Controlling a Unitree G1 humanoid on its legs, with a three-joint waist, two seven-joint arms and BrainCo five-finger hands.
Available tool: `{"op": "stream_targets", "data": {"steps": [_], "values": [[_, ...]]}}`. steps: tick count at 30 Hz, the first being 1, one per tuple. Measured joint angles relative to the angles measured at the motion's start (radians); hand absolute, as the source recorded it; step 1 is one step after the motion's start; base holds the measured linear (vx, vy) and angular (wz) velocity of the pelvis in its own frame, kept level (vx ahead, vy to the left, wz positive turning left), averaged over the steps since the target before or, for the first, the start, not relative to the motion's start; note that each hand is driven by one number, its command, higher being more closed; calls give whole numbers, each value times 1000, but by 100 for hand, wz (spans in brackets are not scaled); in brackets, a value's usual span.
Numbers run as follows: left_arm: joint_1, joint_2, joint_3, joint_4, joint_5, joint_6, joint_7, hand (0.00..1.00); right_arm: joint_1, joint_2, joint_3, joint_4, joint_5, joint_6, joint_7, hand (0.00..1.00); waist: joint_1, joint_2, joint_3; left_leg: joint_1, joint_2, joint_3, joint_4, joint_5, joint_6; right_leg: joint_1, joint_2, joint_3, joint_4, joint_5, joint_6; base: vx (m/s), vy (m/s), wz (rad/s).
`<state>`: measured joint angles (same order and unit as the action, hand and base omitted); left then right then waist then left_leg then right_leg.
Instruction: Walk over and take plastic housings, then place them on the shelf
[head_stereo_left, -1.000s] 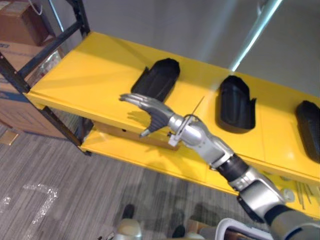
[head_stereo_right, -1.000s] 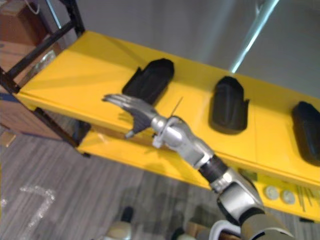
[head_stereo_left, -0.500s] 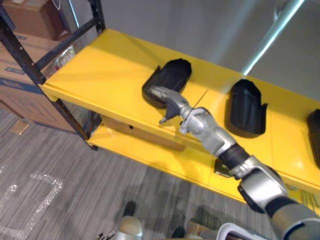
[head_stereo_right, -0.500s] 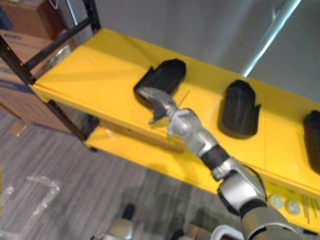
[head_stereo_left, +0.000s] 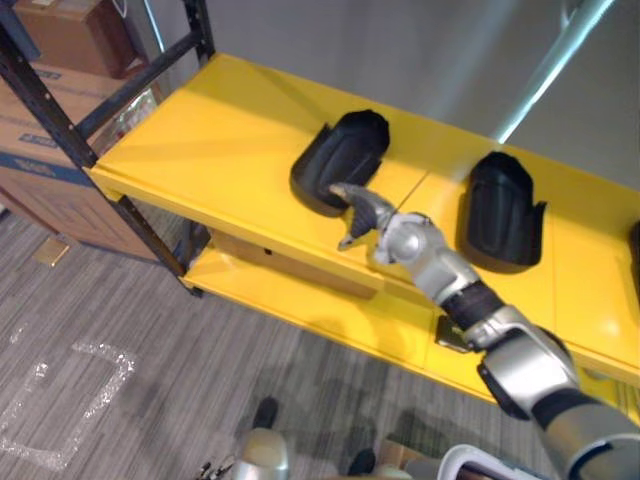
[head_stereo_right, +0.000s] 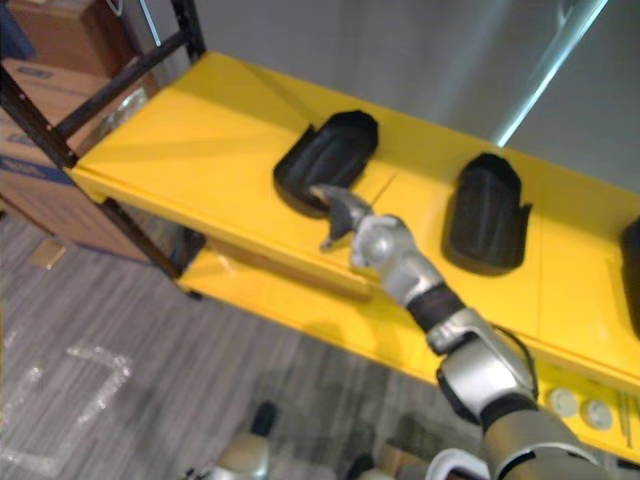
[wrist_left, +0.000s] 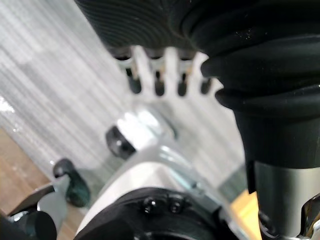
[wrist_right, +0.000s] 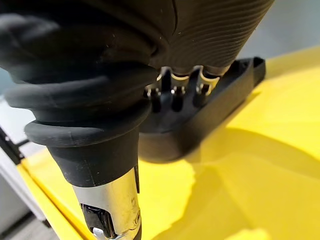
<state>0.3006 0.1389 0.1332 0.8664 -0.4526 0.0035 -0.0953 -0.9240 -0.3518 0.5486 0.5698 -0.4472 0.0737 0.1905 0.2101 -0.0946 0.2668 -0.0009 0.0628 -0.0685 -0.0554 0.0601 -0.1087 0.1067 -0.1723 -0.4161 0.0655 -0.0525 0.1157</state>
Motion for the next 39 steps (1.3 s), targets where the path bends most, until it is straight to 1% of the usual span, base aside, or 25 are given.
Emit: {"op": "stream_targets", "data": {"steps": [5,7,10,16,20,24,27,28,32,33,34,35,36,37,38,39], "values": [[-4,0,0,-4,-1,0,0,0,-29,-10,-2,31,3,-13,48,0,0,2,1,0,0,1,0,0,0,0,0,1,0,0,0,0,0,0],[-8,0,0,-4,-2,2,4,0,-29,-12,-7,34,3,-18,81,0,0,3,2,0,1,2,0,0,0,0,0,2,0,0,0,0,0,0],[-9,0,0,-19,-2,22,6,0,-29,-26,-7,35,2,-21,116,0,0,5,3,1,1,4,0,0,0,-1,0,3,0,0,0,0,0,0],[-10,0,-1,-26,-3,28,6,0,-29,-58,-7,41,3,-35,108,0,1,8,5,1,2,9,-1,0,0,-2,0,6,0,0,0,0,0,0],[-10,-1,-2,-35,-6,42,6,0,-29,-74,-7,49,6,-71,88,0,2,14,9,1,3,11,-1,-1,1,-3,1,8,0,0,0,0,0,0],[-10,-1,-7,-44,-9,43,6,0,-31,-75,-8,49,3,-77,86,0,3,17,11,1,4,13,-1,-2,2,-3,2,9,0,0,0,0,0,0],[-10,-1,-8,-46,-10,43,6,0,-36,-75,-8,49,4,-81,66,0,4,17,11,1,4,13,1,-3,4,-4,2,9,0,0,0,0,0,0],[-10,-1,-8,-47,-10,43,6,0,-38,-77,-8,49,8,-95,58,0,5,17,11,0,4,13,2,-3,4,-4,2,9,0,0,0,0,0,0],[-10,-3,-10,-53,-9,42,6,0,-42,-79,-18,36,71,-178,12,0,10,20,13,-4,4,15,17,-13,3,-3,1,10,0,0,0,0,0,-1],[-10,-4,-10,-53,-9,42,6,0,-43,-80,-18,24,104,-212,-5,0,13,21,13,-5,4,16,26,-18,4,-2,2,12,0,0,0,-5,-5,-5],[-10,-4,-10,-54,-9,41,5,0,-44,-79,-19,12,170,-243,-37,0,15,22,14,-8,4,16,32,-21,2,-2,2,12,0,0,0,0,0,0],[-10,-5,-10,-54,-9,40,5,0,-44,-79,-25,1,199,-253,-52,0,17,23,15,-9,4,16,32,-21,2,-2,2,11,0,0,0,0,0,0],[-12,-7,-10,-54,-9,40,3,0,-44,-75,-45,-16,241,-272,-106,0,21,27,17,-9,4,14,33,-21,2,-1,2,10,0,0,0,-8,-11,3],[-15,-11,-10,-54,-9,39,3,0,-46,-63,-84,-20,260,-288,-169,0,24,32,20,-9,3,13,34,-21,2,1,1,9,0,0,0,-13,-10,4],[-16,-13,-10,-55,-9,38,2,0,-47,-56,-107,-20,265,-295,-195,0,26,34,22,-9,3,11,35,-21,2,1,1,8,1,0,0,-14,-6,5],[-16,-16,-9,-54,-9,33,2,0,-54,-44,-144,-20,272,-296,-252,0,27,39,24,-13,1,8,39,-21,2,1,0,6,1,0,0,-16,-6,6]]}}
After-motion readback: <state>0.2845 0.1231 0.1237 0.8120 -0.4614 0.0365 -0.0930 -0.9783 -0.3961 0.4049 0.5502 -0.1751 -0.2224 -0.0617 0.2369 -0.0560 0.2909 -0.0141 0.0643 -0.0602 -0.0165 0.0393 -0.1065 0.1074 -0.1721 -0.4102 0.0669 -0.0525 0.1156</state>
